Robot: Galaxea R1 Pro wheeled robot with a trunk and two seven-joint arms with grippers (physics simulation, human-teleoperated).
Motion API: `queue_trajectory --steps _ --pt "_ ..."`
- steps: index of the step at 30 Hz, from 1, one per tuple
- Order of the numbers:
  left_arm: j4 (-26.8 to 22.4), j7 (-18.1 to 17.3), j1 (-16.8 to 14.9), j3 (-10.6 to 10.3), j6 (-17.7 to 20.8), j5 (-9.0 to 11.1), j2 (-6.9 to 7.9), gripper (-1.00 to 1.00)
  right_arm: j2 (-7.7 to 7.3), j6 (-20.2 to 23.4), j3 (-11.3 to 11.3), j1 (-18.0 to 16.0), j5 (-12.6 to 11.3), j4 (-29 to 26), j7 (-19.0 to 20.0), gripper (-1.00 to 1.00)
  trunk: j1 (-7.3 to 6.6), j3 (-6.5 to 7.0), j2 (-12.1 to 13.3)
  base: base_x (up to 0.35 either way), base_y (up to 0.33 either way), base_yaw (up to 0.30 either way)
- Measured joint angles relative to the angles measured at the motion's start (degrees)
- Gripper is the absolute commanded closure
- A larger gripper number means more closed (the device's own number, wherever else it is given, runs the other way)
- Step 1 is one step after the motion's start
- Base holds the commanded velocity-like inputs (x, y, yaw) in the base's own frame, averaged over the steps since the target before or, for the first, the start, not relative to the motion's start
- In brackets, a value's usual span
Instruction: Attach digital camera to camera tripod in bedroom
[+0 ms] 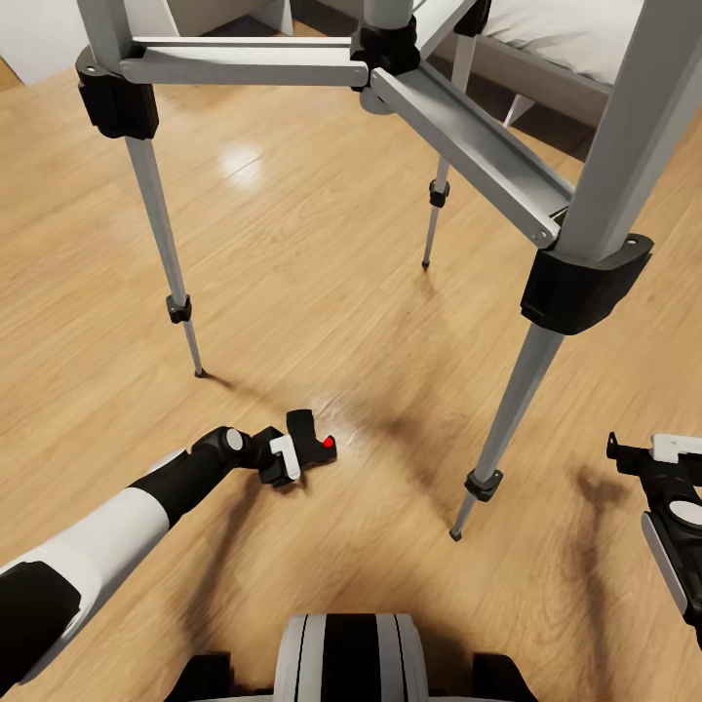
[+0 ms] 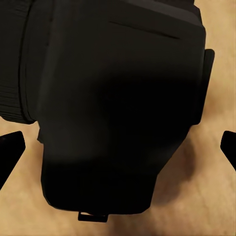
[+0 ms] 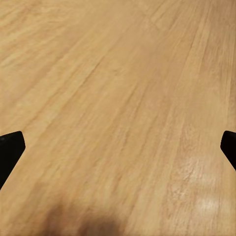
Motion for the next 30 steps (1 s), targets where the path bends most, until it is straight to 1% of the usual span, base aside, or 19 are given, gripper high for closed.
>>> queue_trajectory --steps 19,20,30 --pt "-0.01 0.00 0.00 -0.13 -0.02 0.00 -0.05 -1.00 0.00 0.00 0.00 0.00 0.00 0.00 0.00 -1.00 0.00 0.00 0.00 0.000 0.000 0.000" --pt "-0.02 -0.02 0.00 -0.13 -0.03 0.00 -0.05 1.00 0.00 0.00 0.00 0.00 0.00 0.00 0.00 -1.00 0.00 0.00 0.00 0.000 0.000 0.000" --pt "-0.07 -0.12 0.00 -0.16 0.02 0.21 -0.05 1.00 -0.01 0.00 0.00 0.00 0.00 0.00 0.00 -1.00 0.00 0.00 0.00 0.000 0.000 0.000"
